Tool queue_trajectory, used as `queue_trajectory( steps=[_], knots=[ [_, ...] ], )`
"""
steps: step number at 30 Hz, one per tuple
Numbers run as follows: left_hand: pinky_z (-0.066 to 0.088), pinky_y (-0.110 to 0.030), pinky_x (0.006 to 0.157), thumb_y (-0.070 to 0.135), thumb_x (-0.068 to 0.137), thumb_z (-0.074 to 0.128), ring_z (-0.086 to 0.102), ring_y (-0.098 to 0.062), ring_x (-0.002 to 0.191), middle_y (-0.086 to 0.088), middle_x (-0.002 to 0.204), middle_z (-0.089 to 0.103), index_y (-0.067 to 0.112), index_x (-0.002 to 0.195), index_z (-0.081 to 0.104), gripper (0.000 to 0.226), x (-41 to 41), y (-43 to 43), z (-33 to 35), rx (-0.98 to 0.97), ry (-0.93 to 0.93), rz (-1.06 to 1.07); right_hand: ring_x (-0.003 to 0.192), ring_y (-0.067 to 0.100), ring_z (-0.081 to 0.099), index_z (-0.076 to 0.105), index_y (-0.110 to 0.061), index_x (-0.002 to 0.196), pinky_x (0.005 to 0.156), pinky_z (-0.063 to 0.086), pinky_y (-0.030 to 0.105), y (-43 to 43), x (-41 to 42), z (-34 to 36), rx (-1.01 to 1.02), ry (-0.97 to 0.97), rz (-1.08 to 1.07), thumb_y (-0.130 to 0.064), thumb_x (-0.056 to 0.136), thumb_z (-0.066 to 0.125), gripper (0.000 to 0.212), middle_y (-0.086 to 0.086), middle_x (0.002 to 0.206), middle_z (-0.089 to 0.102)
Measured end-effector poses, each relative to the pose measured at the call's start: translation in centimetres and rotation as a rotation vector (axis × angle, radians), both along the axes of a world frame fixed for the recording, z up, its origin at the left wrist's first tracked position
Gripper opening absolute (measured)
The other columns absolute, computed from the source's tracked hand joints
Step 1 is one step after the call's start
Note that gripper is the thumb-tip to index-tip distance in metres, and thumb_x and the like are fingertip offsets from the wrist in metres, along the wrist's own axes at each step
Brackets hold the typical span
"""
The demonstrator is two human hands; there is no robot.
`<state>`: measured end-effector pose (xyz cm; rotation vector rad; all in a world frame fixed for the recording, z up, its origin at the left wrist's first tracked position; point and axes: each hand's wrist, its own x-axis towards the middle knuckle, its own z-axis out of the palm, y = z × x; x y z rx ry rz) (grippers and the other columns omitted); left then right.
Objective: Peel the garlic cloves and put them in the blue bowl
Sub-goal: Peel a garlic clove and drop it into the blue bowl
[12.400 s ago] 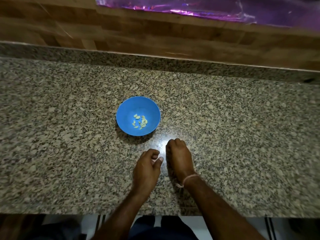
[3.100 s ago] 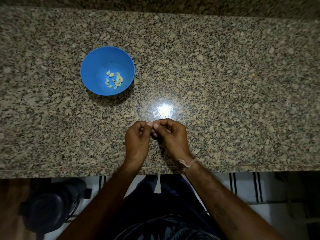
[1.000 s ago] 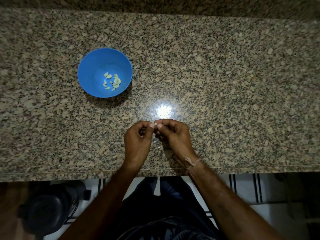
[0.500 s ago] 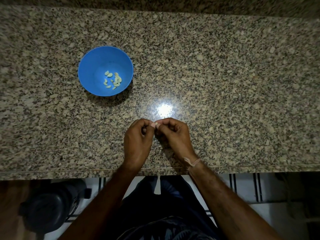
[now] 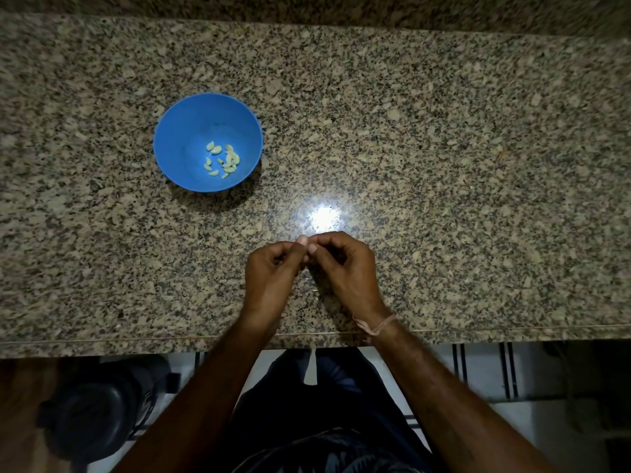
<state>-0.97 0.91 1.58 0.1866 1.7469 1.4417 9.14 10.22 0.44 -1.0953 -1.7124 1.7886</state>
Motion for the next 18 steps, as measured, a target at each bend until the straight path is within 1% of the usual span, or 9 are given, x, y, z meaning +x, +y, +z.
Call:
queue_trajectory(
  steps=[1,3,5,7,10,11,14,16,18],
  knots=[
    [0.057,-0.042,0.092,0.03,0.099,0.07,0.074,-0.026,0.089,-0.014,0.087,0.077,0.006,0.093,0.079,0.027,-0.09,-0.02,-0.09,0.015,-0.055,0.032,0.096,0.02,0.075,0.078,-0.003,0.104,0.087,0.061,0.032,-0.01,0.04,0.0,0.025,-0.001,0.007,-0.006,0.096,0.073,0.009,0.006,0.1,0.078],
    [0.054,-0.04,0.089,0.021,0.098,0.071,0.071,-0.022,0.084,-0.013,0.084,0.075,0.004,0.092,0.078,0.02,-0.25,-0.04,-0.23,0.013,-0.102,0.058,0.096,0.019,0.075,0.079,-0.005,0.103,0.088,0.062,0.035,-0.04,0.07,-0.09,0.039,-0.012,0.02,-0.006,0.095,0.074,0.01,0.004,0.099,0.078],
    [0.056,-0.042,0.091,0.016,0.099,0.069,0.072,-0.024,0.087,-0.016,0.087,0.075,0.004,0.094,0.078,0.016,-0.2,-0.08,-0.28,0.006,-0.083,0.039,0.095,0.018,0.076,0.08,-0.006,0.101,0.088,0.062,0.037,0.02,0.06,-0.19,0.032,-0.029,0.015,-0.005,0.095,0.074,0.009,0.003,0.097,0.079],
    [0.059,-0.048,0.096,0.015,0.101,0.066,0.074,-0.03,0.093,-0.017,0.092,0.077,0.006,0.096,0.078,0.015,-0.1,-0.19,-0.28,-0.007,-0.03,0.008,0.093,0.017,0.076,0.079,-0.007,0.099,0.087,0.062,0.034,0.1,-0.04,-0.25,0.013,-0.047,-0.002,-0.005,0.095,0.072,0.008,0.001,0.094,0.079],
    [0.061,-0.055,0.087,0.024,0.1,0.062,0.074,-0.033,0.092,-0.008,0.089,0.077,0.016,0.094,0.077,0.018,-0.03,-0.28,-0.5,-0.065,0.15,-0.071,0.092,0.02,0.076,0.078,-0.008,0.098,0.087,0.062,0.036,0.03,-0.26,-0.42,-0.039,-0.088,-0.016,-0.007,0.097,0.071,0.007,0.003,0.093,0.079],
    [0.061,-0.052,0.082,0.027,0.099,0.062,0.073,-0.028,0.087,-0.004,0.087,0.076,0.019,0.093,0.076,0.017,-0.01,-0.34,-0.64,-0.097,0.227,-0.103,0.092,0.023,0.076,0.077,-0.008,0.098,0.088,0.062,0.04,-0.02,-0.32,-0.53,-0.078,-0.092,-0.03,-0.009,0.098,0.07,0.007,0.005,0.093,0.079],
    [0.057,-0.036,0.069,0.023,0.094,0.07,0.064,-0.006,0.074,0.009,0.085,0.071,0.027,0.092,0.069,0.005,-0.08,-0.31,-0.64,-0.218,0.442,-0.111,0.087,0.029,0.072,0.077,-0.008,0.095,0.086,0.06,0.054,-0.24,-0.4,-0.56,-0.208,-0.071,-0.087,-0.017,0.099,0.07,0.012,0.017,0.092,0.077],
    [0.052,-0.031,0.063,0.031,0.093,0.073,0.062,-0.003,0.069,0.011,0.08,0.069,0.03,0.089,0.066,0.008,-0.19,-0.51,-0.46,-0.297,0.549,-0.11,0.084,0.029,0.071,0.077,-0.009,0.094,0.085,0.059,0.057,-0.09,-0.31,-0.52,-0.209,-0.082,-0.097,-0.02,0.099,0.071,0.014,0.017,0.09,0.077],
    [0.05,-0.031,0.064,0.033,0.098,0.068,0.064,-0.005,0.077,0.013,0.084,0.07,0.032,0.095,0.071,0.005,-0.29,-0.8,-0.23,-0.289,0.686,-0.141,0.091,0.035,0.074,0.078,-0.009,0.095,0.09,0.06,0.056,0.11,-0.3,-0.45,-0.2,-0.091,-0.085,-0.021,0.099,0.072,0.014,0.014,0.091,0.078]
  ],
)
